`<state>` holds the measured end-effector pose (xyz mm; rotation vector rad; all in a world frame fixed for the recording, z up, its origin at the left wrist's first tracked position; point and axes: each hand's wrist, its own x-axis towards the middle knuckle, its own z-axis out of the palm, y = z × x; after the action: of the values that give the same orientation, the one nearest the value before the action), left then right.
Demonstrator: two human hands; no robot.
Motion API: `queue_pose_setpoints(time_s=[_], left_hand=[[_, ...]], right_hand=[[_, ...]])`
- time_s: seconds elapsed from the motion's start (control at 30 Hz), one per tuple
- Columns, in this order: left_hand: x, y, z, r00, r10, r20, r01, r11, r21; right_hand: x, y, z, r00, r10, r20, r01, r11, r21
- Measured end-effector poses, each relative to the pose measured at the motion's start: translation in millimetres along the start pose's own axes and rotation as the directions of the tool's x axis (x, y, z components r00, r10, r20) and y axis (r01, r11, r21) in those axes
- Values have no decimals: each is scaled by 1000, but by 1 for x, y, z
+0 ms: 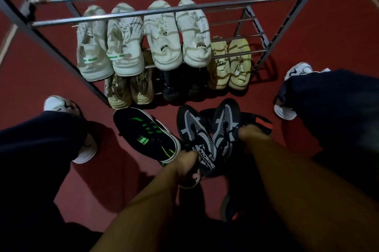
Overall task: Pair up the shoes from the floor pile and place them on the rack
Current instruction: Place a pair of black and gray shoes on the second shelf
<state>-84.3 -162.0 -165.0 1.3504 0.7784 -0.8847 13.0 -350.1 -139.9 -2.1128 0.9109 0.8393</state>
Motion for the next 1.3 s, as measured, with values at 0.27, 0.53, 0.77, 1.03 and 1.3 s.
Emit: queue_pose_setpoints(time_s=[0.27, 0.53, 0.77, 1.03, 1.3], left_hand=[[-6, 2, 0, 999, -40, 37, 42, 996, -72], [-2, 2, -21, 988, -102, 114, 123, 973, -194], [-13, 9, -16, 985, -88, 150, 119, 970, -212], [-21, 21, -12, 943, -148, 297, 183, 978, -95], [-51, 77, -17, 983, -109, 150, 106, 994, 26]], right_hand=[[-55, 8, 24, 936, 45, 348, 79, 939, -334], [-56, 7, 18, 895, 132, 427, -91, 989, -115], [-57, 9, 19, 806, 201, 557, -39, 956, -289], [-71, -3, 10, 847, 163, 506, 26, 938, -346], [-114, -49, -20, 950, -139, 280, 298, 674, -676]])
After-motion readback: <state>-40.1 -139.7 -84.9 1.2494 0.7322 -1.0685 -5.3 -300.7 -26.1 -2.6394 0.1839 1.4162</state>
